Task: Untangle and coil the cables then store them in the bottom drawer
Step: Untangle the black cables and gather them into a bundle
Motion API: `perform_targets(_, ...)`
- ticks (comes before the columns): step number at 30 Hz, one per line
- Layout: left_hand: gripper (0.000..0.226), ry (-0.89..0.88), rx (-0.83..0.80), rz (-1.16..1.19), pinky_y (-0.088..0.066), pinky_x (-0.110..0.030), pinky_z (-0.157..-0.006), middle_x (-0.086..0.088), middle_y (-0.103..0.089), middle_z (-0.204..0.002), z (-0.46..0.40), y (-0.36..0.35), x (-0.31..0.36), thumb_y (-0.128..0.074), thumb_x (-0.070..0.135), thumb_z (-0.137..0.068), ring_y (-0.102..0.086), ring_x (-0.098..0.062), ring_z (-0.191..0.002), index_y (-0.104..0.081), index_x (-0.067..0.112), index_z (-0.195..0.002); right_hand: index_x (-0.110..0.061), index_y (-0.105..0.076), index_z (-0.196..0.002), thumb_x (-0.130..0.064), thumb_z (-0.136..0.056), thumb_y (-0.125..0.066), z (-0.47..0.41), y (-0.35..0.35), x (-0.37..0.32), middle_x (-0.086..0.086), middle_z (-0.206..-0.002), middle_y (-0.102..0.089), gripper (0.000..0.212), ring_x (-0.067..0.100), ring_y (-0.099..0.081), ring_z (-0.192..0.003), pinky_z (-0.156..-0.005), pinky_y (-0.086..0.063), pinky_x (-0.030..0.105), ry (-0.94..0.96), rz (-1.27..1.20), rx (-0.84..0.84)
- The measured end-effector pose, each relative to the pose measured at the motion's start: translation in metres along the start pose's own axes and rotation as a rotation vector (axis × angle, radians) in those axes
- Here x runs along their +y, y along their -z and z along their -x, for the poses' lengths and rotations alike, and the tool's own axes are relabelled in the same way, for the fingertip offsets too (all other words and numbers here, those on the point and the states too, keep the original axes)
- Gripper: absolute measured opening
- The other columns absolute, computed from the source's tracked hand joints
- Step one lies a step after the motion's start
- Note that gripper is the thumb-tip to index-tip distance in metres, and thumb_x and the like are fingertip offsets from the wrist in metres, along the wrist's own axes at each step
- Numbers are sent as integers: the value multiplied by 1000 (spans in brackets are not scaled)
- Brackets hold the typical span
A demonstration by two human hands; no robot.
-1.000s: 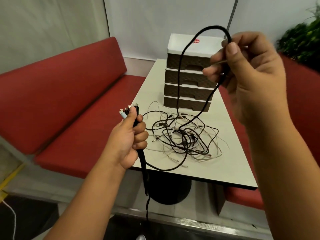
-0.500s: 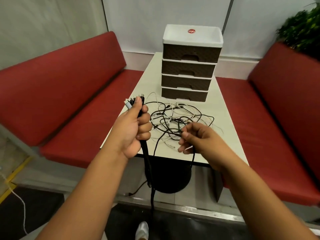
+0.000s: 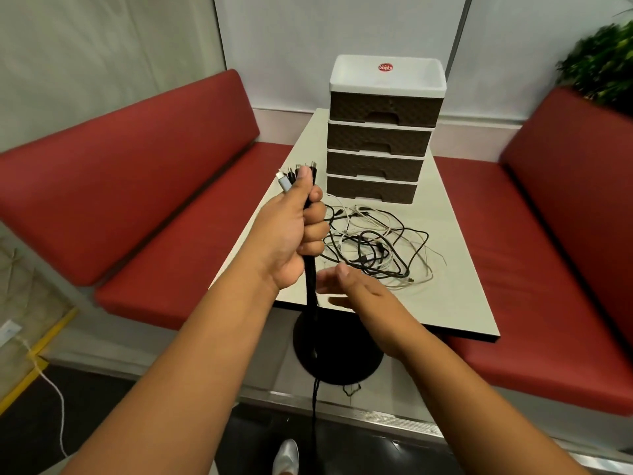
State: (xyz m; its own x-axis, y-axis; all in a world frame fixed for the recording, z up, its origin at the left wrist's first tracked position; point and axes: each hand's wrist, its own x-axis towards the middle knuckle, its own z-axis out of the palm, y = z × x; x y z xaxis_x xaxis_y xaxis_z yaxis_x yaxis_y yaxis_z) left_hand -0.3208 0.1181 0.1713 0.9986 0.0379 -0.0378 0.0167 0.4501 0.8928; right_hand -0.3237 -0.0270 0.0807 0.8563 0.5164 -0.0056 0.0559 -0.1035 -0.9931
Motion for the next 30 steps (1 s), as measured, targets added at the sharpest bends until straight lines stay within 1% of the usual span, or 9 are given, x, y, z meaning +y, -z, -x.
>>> perform_targets(5,38,-43,-19,88,-13,-15,-32,11,-21,-50,-12,-11,8,-40,48,-101,-15,-1,-38,-42,22,-73,-8,-54,-92,-33,-95,-51,6,-23,-4,6,-73,-62,25,21,-64,-72,-77,-49,35,137,12,-114)
perform_targets(10,38,-37,28,326,-26,-15,-36,7,-31,-51,-31,2,10,-43,44,-101,-26,-3,-39,-45,17,-75,-15,-36,-74,-38,-101,-41,8,-28,-3,-7,-57,-34,36,9,-30,-48,-47,-26,26,131,-145,-6)
perform_targets(14,39,59,71,391,-55,-31,-68,-2,-64,-76,-43,24,-10,-43,47,-101,-66,-14,-70,-54,15,-81,-17,-34,-70,-37,-102,-38,6,-27,-1,-5,-56,-27,38,9,-22,-46,-42,-21,20,16,-249,44)
perform_targets(16,45,125,47,279,-50,-42,-89,-7,-71,-102,-42,38,-23,-42,58,-96,-69,-20,-96,-59,17,-97,-17,-35,-70,-37,-103,-37,7,-27,2,-5,-56,-26,38,8,-22,-45,-41,-22,18,-29,-274,48)
perform_targets(18,49,167,0,288,-48,-48,-95,-11,-68,-116,-38,47,-36,-46,63,-90,-68,-26,-104,-57,20,-110,-17,-34,-71,-37,-103,-38,8,-27,5,-6,-55,-28,38,7,-23,-44,-41,-23,18,-64,-276,36)
perform_targets(21,30,125,10,501,-55,-43,-87,-8,-71,-100,-35,50,-45,-49,45,-96,-71,-21,-89,-59,17,-102,-17,-35,-73,-37,-103,-38,10,-27,11,-5,-56,-29,36,9,-21,-45,-43,-17,21,-144,-266,-38)
perform_targets(23,25,112,50,566,-56,-24,-61,4,-63,-73,-38,50,-44,-46,36,-100,-61,-8,-58,-58,15,-92,-16,-35,-76,-38,-103,-39,11,-28,16,-5,-56,-30,35,10,-21,-47,-48,-16,27,-182,-247,-84)
perform_targets(26,25,111,48,510,-22,-13,-36,8,-36,-52,-40,47,-41,-44,35,-101,-29,-2,-36,-52,17,-85,-12,-38,-83,-37,-102,-41,9,-30,24,-2,-59,-34,31,13,-30,-48,-52,-27,27,-178,-210,-119)
perform_targets(30,34,117,66,410,-12,-15,-32,9,-25,-48,-44,42,-39,-43,47,-100,-20,-2,-33,-49,22,-77,-10,-44,-86,-36,-102,-44,3,-29,29,4,-65,-49,30,20,-58,-63,-68,-49,25,-145,-126,-142)
